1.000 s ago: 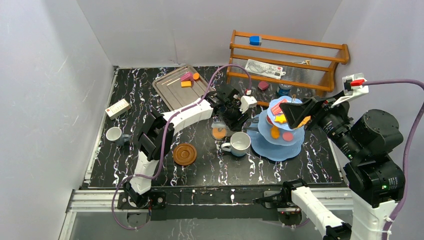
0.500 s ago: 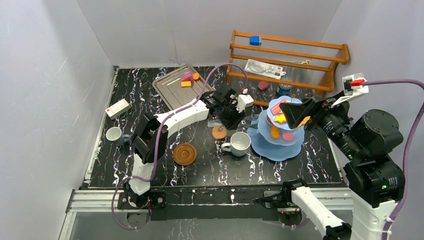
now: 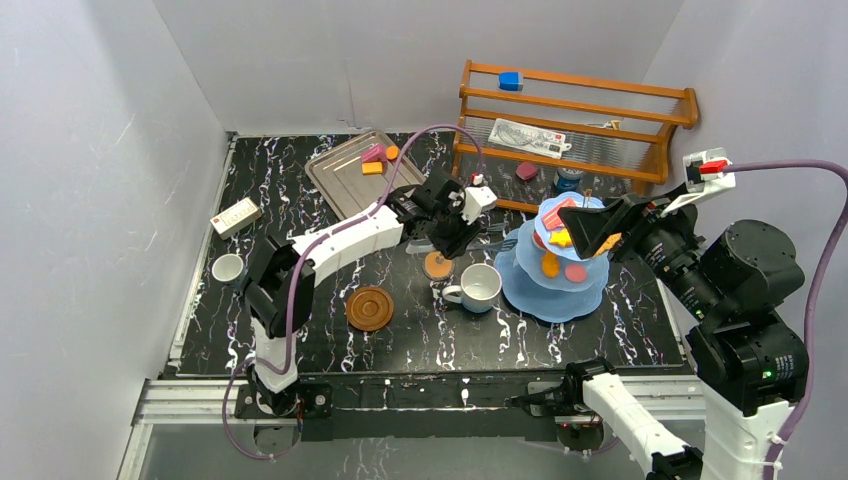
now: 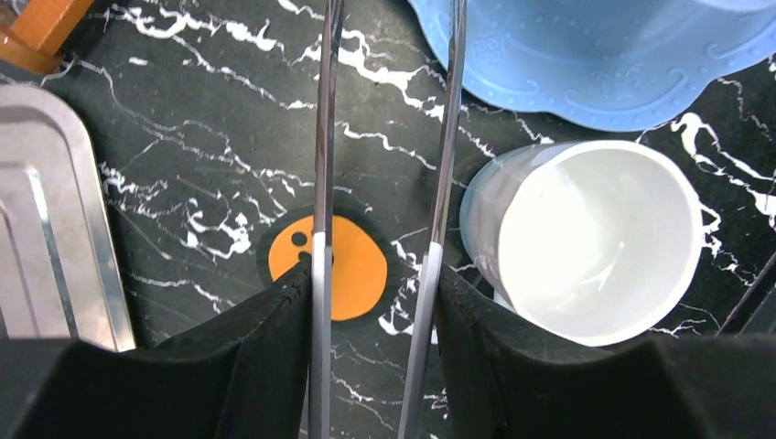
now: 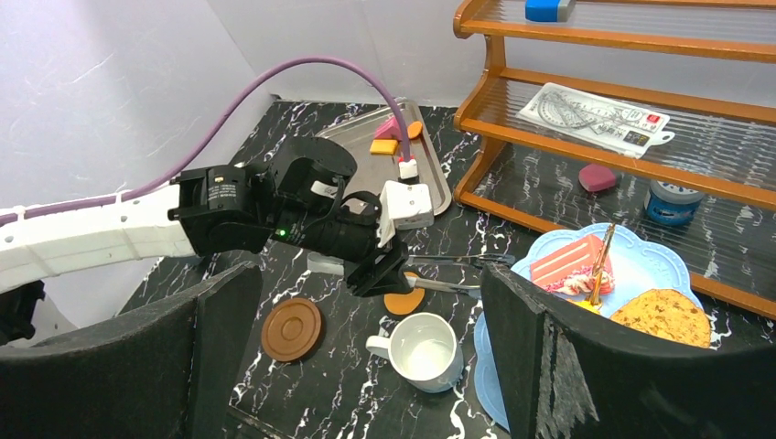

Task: Serve the afternoon tea
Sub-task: Place the desert on the desert table.

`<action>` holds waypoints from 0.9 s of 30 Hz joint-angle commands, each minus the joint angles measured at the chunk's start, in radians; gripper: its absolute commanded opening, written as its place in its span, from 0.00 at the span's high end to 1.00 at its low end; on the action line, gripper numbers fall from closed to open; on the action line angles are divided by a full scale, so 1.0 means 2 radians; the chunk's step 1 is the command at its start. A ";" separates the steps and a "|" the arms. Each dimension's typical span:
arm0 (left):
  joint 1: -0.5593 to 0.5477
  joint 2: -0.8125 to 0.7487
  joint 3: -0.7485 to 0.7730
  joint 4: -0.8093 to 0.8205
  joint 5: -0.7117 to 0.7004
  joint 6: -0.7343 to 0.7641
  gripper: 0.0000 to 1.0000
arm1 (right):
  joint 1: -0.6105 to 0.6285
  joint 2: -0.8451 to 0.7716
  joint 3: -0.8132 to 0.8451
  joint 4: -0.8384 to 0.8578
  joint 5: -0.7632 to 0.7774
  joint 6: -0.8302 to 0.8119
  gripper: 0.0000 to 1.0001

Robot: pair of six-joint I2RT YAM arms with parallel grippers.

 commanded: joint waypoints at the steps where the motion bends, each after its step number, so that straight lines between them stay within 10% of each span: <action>1: 0.003 -0.055 -0.011 0.013 -0.026 -0.016 0.56 | -0.001 -0.002 0.001 0.032 -0.006 0.000 0.01; 27: 0.169 -0.159 -0.076 -0.001 -0.156 -0.162 0.58 | 0.000 -0.015 -0.040 0.044 -0.019 0.011 0.01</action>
